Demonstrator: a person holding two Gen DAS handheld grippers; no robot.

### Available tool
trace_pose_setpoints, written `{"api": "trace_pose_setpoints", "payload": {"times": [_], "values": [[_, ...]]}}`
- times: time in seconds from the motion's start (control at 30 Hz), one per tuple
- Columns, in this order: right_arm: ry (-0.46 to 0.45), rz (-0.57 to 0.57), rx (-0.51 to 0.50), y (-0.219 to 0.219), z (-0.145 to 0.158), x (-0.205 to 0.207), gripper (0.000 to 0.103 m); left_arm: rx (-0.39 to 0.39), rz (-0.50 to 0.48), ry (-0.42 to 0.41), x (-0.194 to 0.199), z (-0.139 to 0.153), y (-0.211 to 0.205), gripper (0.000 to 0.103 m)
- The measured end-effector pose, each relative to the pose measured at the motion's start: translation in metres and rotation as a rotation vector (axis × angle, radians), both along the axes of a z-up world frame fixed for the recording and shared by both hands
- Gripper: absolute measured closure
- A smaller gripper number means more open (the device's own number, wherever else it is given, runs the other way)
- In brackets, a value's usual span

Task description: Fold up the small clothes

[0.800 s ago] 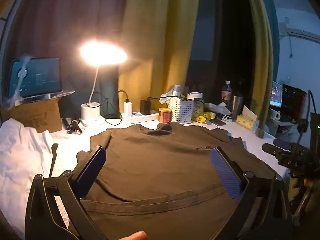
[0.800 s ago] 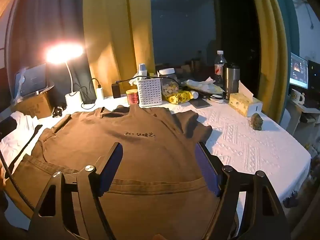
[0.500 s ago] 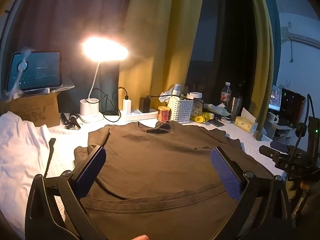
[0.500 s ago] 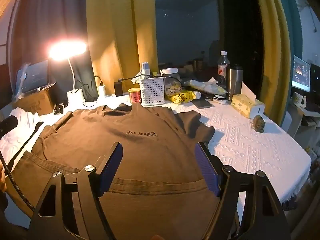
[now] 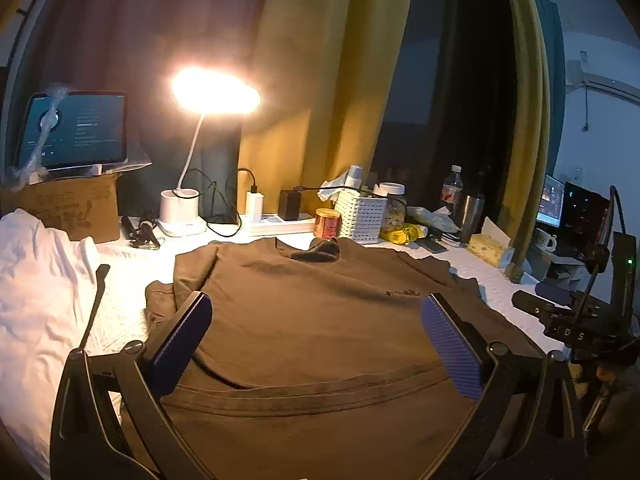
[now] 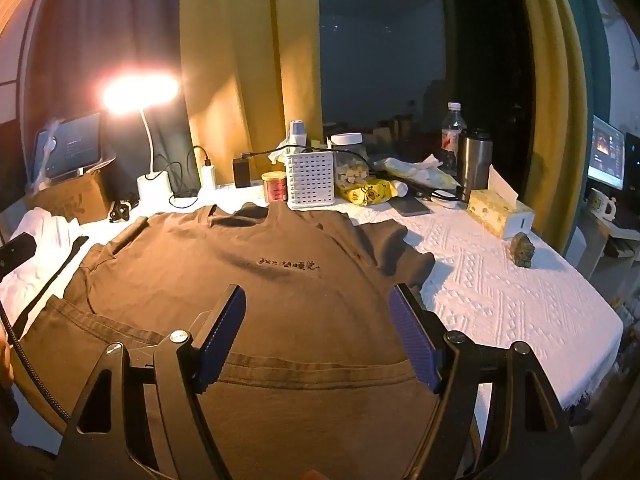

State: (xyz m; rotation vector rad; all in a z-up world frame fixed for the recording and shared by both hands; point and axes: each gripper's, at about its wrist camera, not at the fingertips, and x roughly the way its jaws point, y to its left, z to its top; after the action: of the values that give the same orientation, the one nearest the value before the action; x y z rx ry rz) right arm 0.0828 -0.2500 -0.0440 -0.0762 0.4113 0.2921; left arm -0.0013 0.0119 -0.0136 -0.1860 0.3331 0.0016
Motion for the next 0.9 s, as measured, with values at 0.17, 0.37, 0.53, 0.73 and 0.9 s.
{"api": "trace_pose_setpoints", "payload": {"times": [0.17,0.37,0.53,0.73,0.9], "values": [[-0.002,0.007,-0.007,0.0023,0.0006,-0.0007,0.026,0.004,-0.002,-0.004,0.0005,0.0016,0.0002,0.001],[0.0,0.005,-0.008,0.0035,0.0003,0.0,0.026,0.011,0.021,0.0,0.0014,0.0015,0.0014,0.001],[-0.001,0.005,-0.007,0.003,0.0004,0.0002,0.026,0.015,0.027,0.005,0.002,0.0006,0.0009,0.001],[0.001,0.004,-0.006,0.0041,0.0007,-0.0004,0.026,0.019,0.032,0.003,0.0022,0.0,0.0025,0.001],[0.0,0.004,-0.008,0.0046,0.0011,-0.0004,0.026,0.022,0.05,0.002,0.001,-0.0012,0.0023,0.001]]}}
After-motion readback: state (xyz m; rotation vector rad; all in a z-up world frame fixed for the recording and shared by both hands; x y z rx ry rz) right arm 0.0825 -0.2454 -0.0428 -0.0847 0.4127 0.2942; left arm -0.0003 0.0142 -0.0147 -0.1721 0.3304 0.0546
